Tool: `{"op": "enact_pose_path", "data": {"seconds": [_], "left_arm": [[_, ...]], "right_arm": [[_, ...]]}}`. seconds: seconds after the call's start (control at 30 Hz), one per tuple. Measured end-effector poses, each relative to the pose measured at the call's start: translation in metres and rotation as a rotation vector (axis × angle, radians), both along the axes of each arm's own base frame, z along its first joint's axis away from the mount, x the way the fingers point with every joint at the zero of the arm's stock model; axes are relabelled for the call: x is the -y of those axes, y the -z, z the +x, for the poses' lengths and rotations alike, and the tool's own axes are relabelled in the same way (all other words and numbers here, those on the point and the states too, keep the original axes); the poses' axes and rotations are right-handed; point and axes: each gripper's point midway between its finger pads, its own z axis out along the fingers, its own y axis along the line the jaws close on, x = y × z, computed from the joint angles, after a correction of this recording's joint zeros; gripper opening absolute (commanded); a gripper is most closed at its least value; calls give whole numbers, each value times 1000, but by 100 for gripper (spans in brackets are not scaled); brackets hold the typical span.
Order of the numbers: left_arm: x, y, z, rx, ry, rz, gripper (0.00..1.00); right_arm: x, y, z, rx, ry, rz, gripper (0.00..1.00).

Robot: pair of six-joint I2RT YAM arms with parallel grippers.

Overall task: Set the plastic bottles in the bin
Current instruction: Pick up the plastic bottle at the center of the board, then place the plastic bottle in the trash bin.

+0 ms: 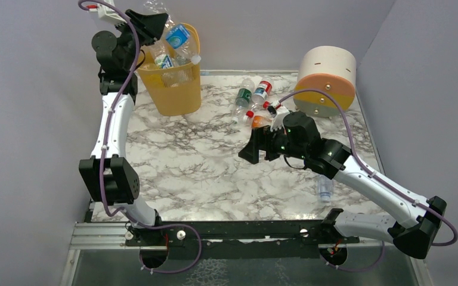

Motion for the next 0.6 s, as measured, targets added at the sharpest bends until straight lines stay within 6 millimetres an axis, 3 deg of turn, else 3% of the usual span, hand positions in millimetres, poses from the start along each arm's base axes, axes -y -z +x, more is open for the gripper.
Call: {"op": "enact_pose_path", "data": {"seconds": [0.13,0.27,0.4,0.6], "left_arm": [[-34,-19,21,81,-84,-15,25],[-59,-13,42,106,-158,-28,25],[-82,22,73,64,-230,-8,26],[-90,60,99,32,-261,28,29]], "right_arm": [[-1,7,-2,-18,-2,4,99],[-1,17,-6,-42,-9,-1,99],[-2,18,-7,-51,-18,6,100],[-6,16,-7,-45,-26,19,99]]}}
